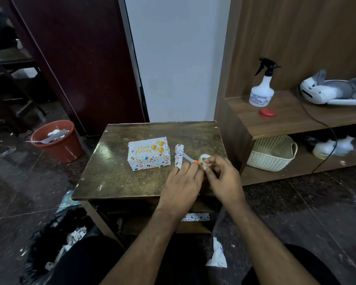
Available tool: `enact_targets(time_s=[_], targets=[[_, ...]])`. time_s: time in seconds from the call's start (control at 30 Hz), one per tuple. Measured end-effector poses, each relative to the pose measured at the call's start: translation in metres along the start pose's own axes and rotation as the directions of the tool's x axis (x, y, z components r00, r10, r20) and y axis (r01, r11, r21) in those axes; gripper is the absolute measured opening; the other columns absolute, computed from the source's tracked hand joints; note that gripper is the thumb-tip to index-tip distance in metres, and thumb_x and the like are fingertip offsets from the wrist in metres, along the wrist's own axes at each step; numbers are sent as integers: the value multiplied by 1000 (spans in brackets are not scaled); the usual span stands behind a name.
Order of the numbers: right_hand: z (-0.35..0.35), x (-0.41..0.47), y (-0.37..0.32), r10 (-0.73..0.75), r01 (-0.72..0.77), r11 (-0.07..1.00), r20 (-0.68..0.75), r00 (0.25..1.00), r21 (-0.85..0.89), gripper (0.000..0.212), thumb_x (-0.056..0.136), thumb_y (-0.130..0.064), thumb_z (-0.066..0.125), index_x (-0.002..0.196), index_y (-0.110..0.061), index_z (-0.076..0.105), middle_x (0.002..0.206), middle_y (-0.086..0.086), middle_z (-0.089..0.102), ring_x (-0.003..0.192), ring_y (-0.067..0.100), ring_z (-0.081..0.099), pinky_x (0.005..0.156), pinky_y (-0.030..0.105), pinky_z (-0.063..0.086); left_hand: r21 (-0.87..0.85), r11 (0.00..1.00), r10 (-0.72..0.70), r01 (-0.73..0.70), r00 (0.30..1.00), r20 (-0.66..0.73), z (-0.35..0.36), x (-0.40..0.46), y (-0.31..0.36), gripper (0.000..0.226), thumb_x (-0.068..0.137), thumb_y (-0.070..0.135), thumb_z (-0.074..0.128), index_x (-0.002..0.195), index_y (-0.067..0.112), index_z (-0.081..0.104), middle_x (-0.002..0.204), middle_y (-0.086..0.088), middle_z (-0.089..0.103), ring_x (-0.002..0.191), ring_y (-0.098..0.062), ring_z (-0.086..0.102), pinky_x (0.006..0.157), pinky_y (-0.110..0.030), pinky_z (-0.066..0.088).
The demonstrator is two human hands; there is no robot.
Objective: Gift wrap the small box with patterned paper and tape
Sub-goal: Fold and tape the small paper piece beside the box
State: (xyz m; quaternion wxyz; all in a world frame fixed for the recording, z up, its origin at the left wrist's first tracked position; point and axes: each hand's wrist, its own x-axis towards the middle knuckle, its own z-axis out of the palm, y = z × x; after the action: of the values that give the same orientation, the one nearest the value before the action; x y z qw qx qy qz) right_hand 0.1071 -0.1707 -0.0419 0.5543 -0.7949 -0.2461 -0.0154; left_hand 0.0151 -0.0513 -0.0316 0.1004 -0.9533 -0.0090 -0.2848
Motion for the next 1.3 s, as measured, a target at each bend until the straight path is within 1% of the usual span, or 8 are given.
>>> enact_targets(time_s=[0.07,0.2,0.33,0.53,0.8,0.9,1.07,1.3], targets=[[-7,-10,-6,22,-24,998,36,999,54,15,93,-12,73,103,-23,71,106,-12,71,88,3,68,79,17,52,-18,1000,24,-24,1000,-6,-8,-7,4,20,90,27,76,105,20,65,94,1,59,85,-19,59,67,-33,46],[-19,-29,-13,93,-116,966,108,990,230,17,95,-7,72,104,-22,72,106,-1,76,94,22,72,80,34,61,-167,986,6,-4,1000,11,-25,-22,13,17,93,22,64,109,22,60,94,2,55,66,-21,61,55,-36,47],[-36,-59,-32,121,-172,905,151,981,390,14,100,-14,65,112,-17,73,112,1,77,100,11,71,79,26,58,-396,917,-14,46,996,84,-49,-38,22,20,100,23,57,117,26,48,105,4,44,66,-30,64,51,-44,52],[-49,-102,-49,200,-187,935,-12,980,303,19,105,-25,59,91,-22,72,89,-1,76,78,9,69,57,22,53,-489,871,35,49,986,162,-87,-61,32,19,99,19,57,118,18,57,110,5,43,80,-32,67,61,-48,55],[-34,-133,-56,336,-308,909,-54,940,281,21,96,-21,71,103,-25,52,101,4,70,80,19,70,56,25,54,-655,741,-8,147,978,211,-100,-102,37,20,96,11,54,112,19,61,108,8,47,90,-12,64,76,-35,56],[-25,-134,-55,479,-439,803,3,878,403,27,95,-12,72,110,-17,50,103,11,67,74,16,67,51,20,50,-802,498,-218,330,943,253,-92,-108,35,10,90,-3,69,95,6,72,101,2,58,88,-2,62,84,-13,50],[-11,-136,-35,585,-556,708,79,807,435,14,94,-9,71,101,-13,59,97,14,71,67,16,67,52,22,53,-708,-390,-417,589,572,706,-77,-112,41,36,89,-4,75,119,0,57,98,-11,71,79,-17,73,74,-27,63],[20,-133,4,686,-640,655,38,726,401,17,92,-4,73,95,-13,59,99,16,70,80,24,73,63,29,60,-447,-606,-343,658,292,893,-25,-110,41,17,94,-8,66,110,-4,67,99,-20,74,82,-23,73,69,-26,62]])
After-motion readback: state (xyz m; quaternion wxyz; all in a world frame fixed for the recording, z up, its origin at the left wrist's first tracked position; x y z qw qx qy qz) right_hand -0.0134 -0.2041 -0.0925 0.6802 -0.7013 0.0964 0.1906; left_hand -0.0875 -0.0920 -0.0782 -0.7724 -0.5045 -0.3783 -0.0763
